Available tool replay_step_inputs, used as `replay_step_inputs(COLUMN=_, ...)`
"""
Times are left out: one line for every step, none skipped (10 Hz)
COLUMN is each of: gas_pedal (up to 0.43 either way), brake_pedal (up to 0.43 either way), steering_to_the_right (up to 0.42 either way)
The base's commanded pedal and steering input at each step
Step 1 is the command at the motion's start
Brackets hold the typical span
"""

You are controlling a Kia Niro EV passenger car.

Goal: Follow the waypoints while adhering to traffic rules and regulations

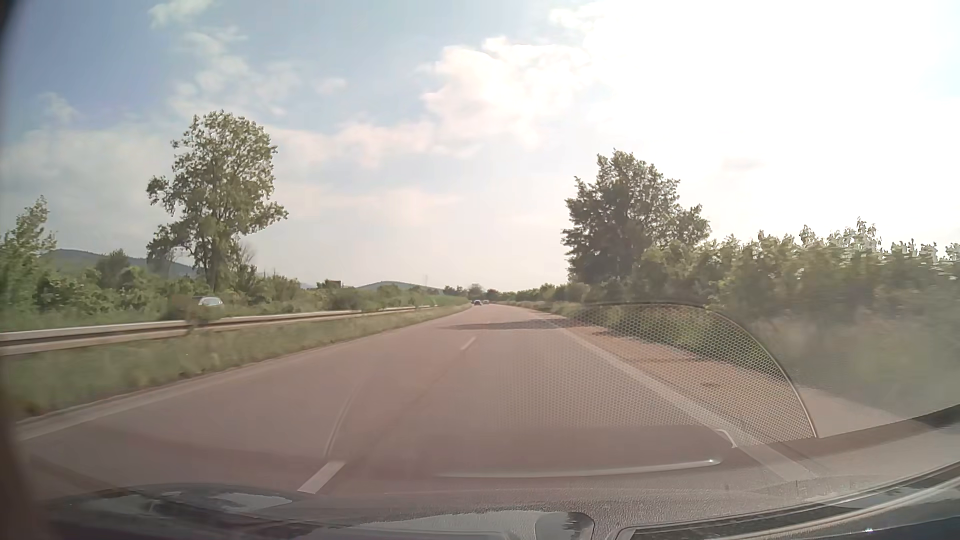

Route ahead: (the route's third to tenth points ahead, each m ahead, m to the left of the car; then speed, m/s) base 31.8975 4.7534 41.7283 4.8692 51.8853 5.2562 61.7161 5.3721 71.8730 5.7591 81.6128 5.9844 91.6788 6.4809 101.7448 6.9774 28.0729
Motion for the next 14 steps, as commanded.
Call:
replay_step_inputs(gas_pedal=0.189, brake_pedal=0.0, steering_to_the_right=-0.004)
replay_step_inputs(gas_pedal=0.189, brake_pedal=0.0, steering_to_the_right=-0.004)
replay_step_inputs(gas_pedal=0.189, brake_pedal=0.0, steering_to_the_right=-0.004)
replay_step_inputs(gas_pedal=0.189, brake_pedal=0.0, steering_to_the_right=-0.004)
replay_step_inputs(gas_pedal=0.189, brake_pedal=0.0, steering_to_the_right=-0.004)
replay_step_inputs(gas_pedal=0.189, brake_pedal=0.0, steering_to_the_right=-0.004)
replay_step_inputs(gas_pedal=0.189, brake_pedal=0.0, steering_to_the_right=-0.004)
replay_step_inputs(gas_pedal=0.189, brake_pedal=0.0, steering_to_the_right=-0.004)
replay_step_inputs(gas_pedal=0.189, brake_pedal=0.0, steering_to_the_right=-0.004)
replay_step_inputs(gas_pedal=0.189, brake_pedal=0.0, steering_to_the_right=-0.005)
replay_step_inputs(gas_pedal=0.189, brake_pedal=0.0, steering_to_the_right=-0.005)
replay_step_inputs(gas_pedal=0.189, brake_pedal=0.0, steering_to_the_right=-0.005)
replay_step_inputs(gas_pedal=0.189, brake_pedal=0.0, steering_to_the_right=-0.004)
replay_step_inputs(gas_pedal=0.189, brake_pedal=0.0, steering_to_the_right=-0.004)
